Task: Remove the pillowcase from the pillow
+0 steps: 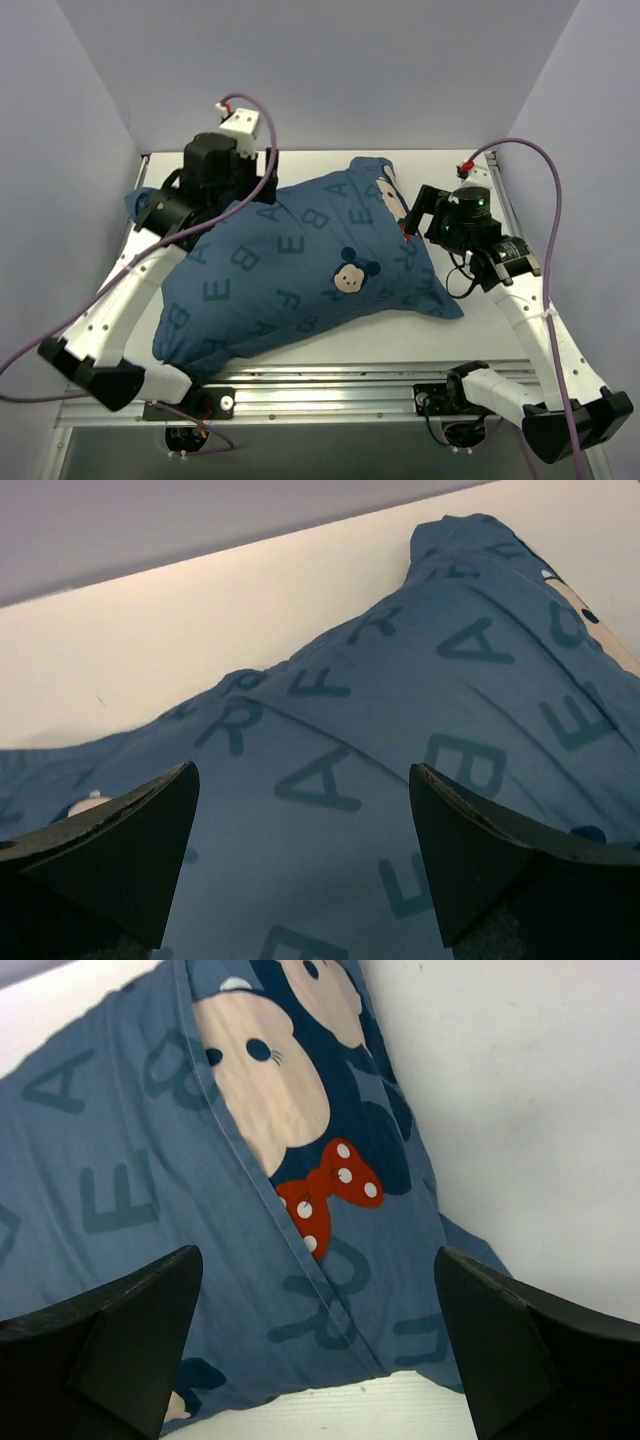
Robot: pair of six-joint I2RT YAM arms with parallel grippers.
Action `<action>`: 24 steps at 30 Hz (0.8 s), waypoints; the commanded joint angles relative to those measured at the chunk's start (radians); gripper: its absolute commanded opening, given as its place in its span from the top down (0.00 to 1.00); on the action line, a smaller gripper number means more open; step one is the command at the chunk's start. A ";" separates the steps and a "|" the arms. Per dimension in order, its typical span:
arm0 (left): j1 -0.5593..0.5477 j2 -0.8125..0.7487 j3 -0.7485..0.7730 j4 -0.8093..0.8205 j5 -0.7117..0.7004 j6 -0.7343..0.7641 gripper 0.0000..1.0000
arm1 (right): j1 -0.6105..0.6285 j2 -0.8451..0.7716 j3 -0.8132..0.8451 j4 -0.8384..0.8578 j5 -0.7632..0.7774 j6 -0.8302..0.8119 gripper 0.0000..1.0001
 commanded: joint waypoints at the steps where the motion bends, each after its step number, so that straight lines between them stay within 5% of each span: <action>1: 0.004 -0.084 -0.251 0.037 -0.060 -0.150 0.06 | 0.002 0.023 -0.038 0.088 -0.027 -0.021 0.08; 10: 0.071 -0.181 -0.622 0.064 -0.139 -0.235 0.06 | 0.071 0.141 -0.145 0.242 -0.150 -0.008 0.19; 19: 0.333 -0.178 -0.636 0.047 -0.107 -0.207 0.06 | 0.380 0.247 -0.208 0.394 -0.104 0.153 0.21; 24: 0.350 -0.159 -0.541 0.041 -0.069 -0.169 0.06 | 0.511 0.273 -0.168 0.391 -0.003 0.210 0.21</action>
